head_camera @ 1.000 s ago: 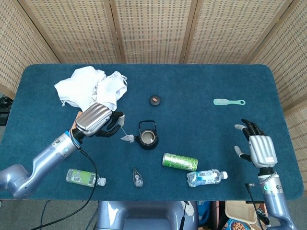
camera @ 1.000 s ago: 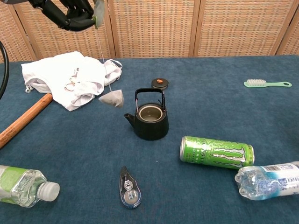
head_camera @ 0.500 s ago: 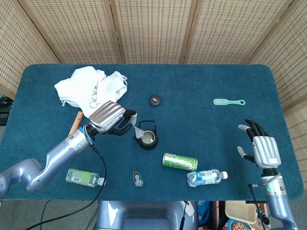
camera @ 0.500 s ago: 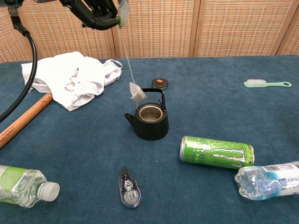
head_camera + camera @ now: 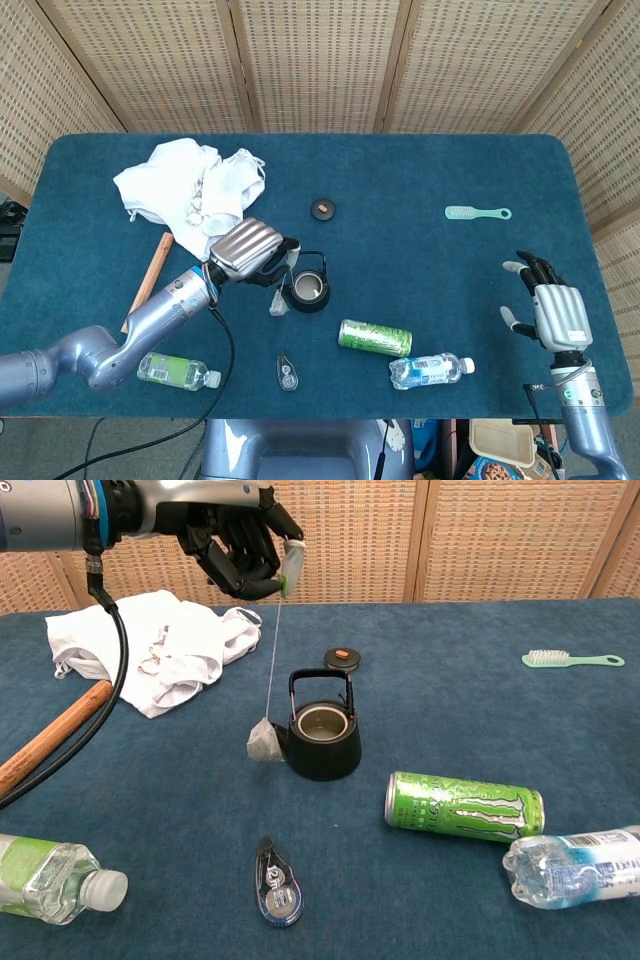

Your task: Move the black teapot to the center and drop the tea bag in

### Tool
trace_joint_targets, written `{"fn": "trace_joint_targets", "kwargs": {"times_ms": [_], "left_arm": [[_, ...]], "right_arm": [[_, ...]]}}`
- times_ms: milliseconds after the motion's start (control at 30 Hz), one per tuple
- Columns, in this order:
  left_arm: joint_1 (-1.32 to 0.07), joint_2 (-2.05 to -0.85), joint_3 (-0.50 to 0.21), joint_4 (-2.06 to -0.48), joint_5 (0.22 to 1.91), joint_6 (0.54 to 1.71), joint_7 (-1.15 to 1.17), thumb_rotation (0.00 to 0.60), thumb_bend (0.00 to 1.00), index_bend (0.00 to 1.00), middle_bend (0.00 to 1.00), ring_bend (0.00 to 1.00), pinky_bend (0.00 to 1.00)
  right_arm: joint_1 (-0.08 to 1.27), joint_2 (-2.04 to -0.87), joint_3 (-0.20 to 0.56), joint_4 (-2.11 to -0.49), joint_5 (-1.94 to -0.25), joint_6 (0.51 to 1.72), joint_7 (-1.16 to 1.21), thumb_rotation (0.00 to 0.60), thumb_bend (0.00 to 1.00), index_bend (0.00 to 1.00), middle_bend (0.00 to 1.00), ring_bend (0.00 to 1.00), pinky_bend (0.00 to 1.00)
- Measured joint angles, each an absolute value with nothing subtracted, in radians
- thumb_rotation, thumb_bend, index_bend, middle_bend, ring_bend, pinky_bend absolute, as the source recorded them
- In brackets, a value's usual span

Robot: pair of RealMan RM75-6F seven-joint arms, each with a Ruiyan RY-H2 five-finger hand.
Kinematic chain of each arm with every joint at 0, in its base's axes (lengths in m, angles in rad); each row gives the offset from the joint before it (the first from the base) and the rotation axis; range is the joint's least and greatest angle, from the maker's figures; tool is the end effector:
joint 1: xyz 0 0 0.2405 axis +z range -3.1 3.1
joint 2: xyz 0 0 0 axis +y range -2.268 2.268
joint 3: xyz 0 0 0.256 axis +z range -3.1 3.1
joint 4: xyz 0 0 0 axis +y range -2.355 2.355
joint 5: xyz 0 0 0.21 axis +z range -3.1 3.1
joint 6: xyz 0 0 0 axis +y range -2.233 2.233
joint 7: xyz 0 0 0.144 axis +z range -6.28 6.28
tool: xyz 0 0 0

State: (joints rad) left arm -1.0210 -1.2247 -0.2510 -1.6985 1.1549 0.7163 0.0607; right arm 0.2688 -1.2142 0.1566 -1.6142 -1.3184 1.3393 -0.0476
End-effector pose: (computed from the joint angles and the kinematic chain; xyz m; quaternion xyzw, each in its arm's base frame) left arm -0.0364 0.3723 0.0542 -0.8015 -0.3396 -0.4098 0.2726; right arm -0.2817 -0.2562 0.1321 0.5761 -0.4118 0.4201 0.5675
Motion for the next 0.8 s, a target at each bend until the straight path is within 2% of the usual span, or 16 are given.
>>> {"fn": "trace_joint_targets", "kwargs": {"times_ms": [167,800], "left_arm": [[-1.031,-1.249,-0.237,-1.679,1.127,0.712,0.082,0.600,0.54,0.65,0.79,0.75,0.69],[-1.056,-1.270,-0.281,-1.655,1.122,0.730,0.025,0.600,0.54,0.65,0.79,0.75,0.69]], "right_arm": [[0.265,-1.212,0.158,-1.617,-1.318,1.341,-0.042,0.600,0.43,0.28,0.22,0.18,0.40],[0.261,-1.217,0.166,-1.602,-1.305,1.329,-0.031,0.600,0.43,0.28,0.22,0.18,0.40]]}}
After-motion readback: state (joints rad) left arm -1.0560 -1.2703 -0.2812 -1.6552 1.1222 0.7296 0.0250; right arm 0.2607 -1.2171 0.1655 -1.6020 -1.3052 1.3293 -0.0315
